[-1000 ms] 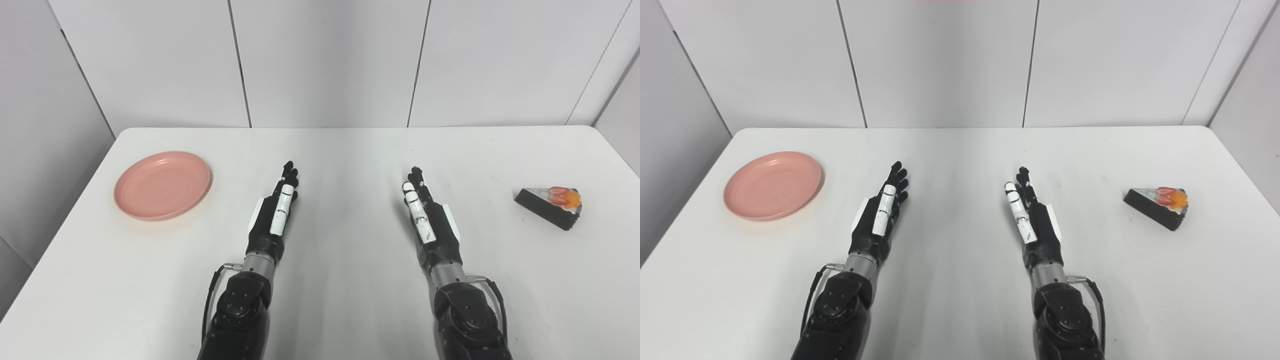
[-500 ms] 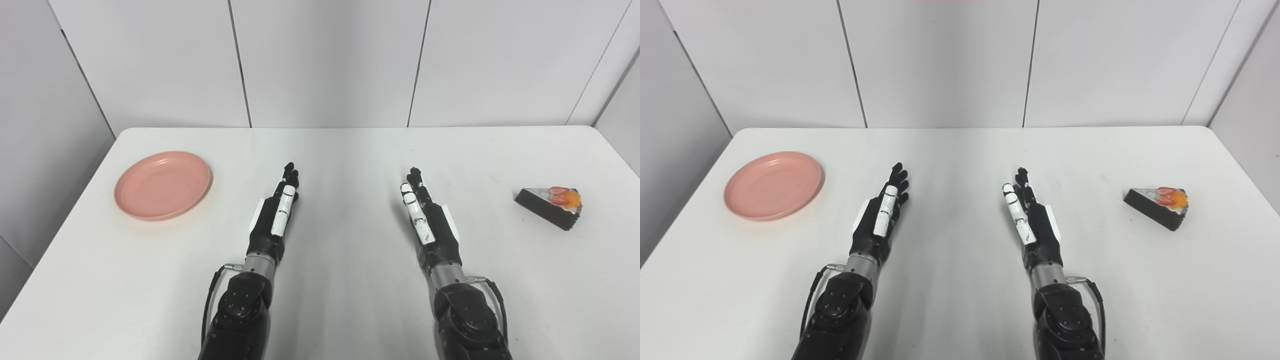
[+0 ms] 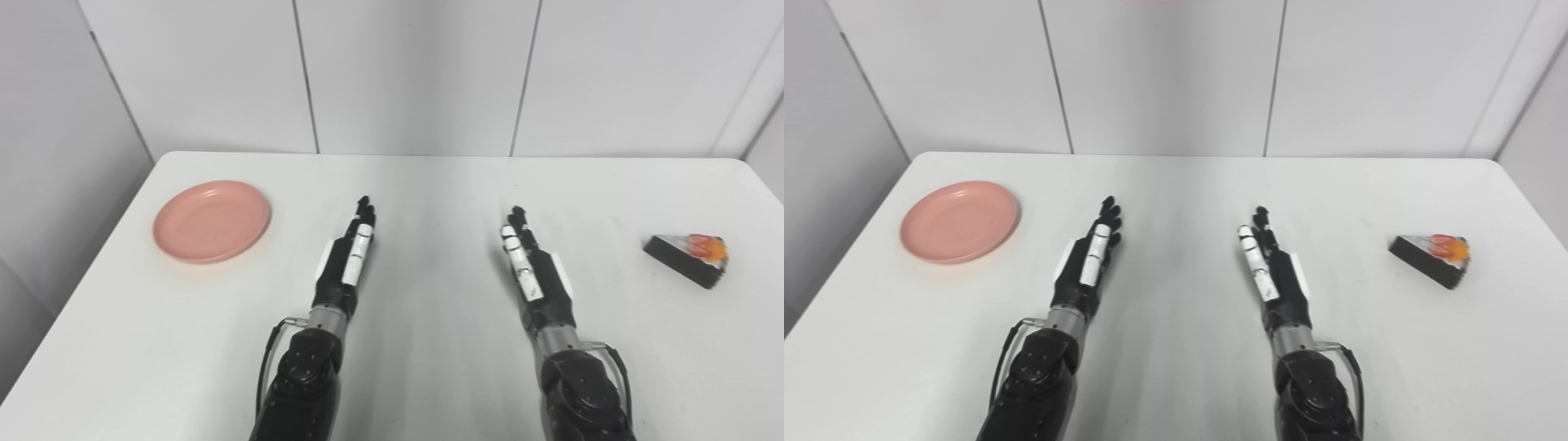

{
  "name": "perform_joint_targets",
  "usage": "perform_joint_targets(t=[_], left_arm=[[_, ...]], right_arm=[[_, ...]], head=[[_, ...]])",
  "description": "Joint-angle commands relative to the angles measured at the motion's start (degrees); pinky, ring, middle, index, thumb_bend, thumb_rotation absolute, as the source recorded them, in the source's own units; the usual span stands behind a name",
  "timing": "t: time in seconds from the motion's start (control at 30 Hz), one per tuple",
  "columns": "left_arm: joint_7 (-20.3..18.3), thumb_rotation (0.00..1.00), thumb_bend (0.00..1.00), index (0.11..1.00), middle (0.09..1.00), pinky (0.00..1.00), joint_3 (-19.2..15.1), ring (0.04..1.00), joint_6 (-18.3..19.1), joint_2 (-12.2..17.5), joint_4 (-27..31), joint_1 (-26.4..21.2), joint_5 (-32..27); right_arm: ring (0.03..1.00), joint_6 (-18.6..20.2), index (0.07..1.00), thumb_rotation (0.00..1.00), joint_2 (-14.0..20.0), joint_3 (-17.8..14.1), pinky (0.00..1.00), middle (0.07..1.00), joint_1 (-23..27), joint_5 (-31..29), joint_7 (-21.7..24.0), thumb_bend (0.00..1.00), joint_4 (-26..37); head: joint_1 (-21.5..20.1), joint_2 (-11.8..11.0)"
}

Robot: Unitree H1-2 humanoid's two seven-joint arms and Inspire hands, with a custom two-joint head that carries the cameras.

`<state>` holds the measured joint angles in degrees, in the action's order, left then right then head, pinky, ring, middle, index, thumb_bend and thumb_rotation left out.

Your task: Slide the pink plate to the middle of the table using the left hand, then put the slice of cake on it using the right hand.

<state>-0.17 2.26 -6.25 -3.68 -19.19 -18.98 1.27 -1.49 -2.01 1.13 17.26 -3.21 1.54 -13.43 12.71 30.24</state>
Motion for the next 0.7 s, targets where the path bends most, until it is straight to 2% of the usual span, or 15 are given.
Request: perform_joint_targets(t=[0.0, 0.03, 0.13, 0.27, 0.33, 0.53, 0.67], left_arm=[[2.4, 1.0, 0.64, 1.0, 1.0, 1.0, 0.6, 1.0, -5.0, -0.9, -2.4, -0.6, 2.3], [3.0, 1.0, 0.66, 1.0, 1.0, 1.0, 0.3, 1.0, -6.9, -1.3, -3.3, -1.1, 2.1], [6.0, 1.0, 0.66, 1.0, 1.0, 1.0, -2.1, 1.0, -13.5, -3.1, -6.5, -3.8, 0.6], [8.0, 1.0, 0.61, 1.0, 1.0, 1.0, -4.3, 1.0, -17.4, -3.0, -8.2, -7.1, 0.0], [10.2, 1.0, 0.6, 1.0, 1.0, 1.0, -5.8, 1.0, -19.6, -2.0, -8.5, -9.0, 1.1], [17.2, 1.0, 0.67, 0.974, 0.972, 0.98, -8.0, 0.972, -20.5, 1.3, -9.7, -12.8, 6.1], [18.5, 1.0, 0.66, 0.966, 0.956, 0.97, -8.7, 0.947, -20.4, 3.8, -10.2, -14.4, 5.4]], right_arm=[[1.0, -1.3, 1.0, 0.83, 0.7, -0.4, 1.0, 1.0, 0.7, -0.7, 1.1, 0.52, 0.9], [1.0, -1.6, 1.0, 0.84, 1.1, -0.5, 1.0, 1.0, 0.7, -0.8, 1.3, 0.53, 0.7], [1.0, -2.0, 1.0, 0.85, 2.3, -0.5, 1.0, 1.0, 0.5, -0.5, 1.7, 0.53, 0.5], [1.0, -3.4, 1.0, 0.87, 3.7, -0.4, 1.0, 1.0, 0.6, 0.0, 2.4, 0.5, -0.4], [1.0, -4.1, 1.0, 0.87, 3.9, -0.8, 1.0, 1.0, 0.7, -0.9, 2.8, 0.49, -1.1], [1.0, -4.9, 1.0, 0.85, 3.8, -1.0, 1.0, 1.0, 1.0, -1.5, 3.3, 0.51, -2.0], [1.0, -5.9, 1.0, 0.87, 3.8, -1.1, 1.0, 1.0, 1.1, -1.5, 3.6, 0.49, -2.8]], head=[[0.4, -0.1], [2.8, -0.9], [5.0, -1.7], [8.1, -3.0], [8.8, -3.3], [9.5, -4.0], [9.3, -4.1]])
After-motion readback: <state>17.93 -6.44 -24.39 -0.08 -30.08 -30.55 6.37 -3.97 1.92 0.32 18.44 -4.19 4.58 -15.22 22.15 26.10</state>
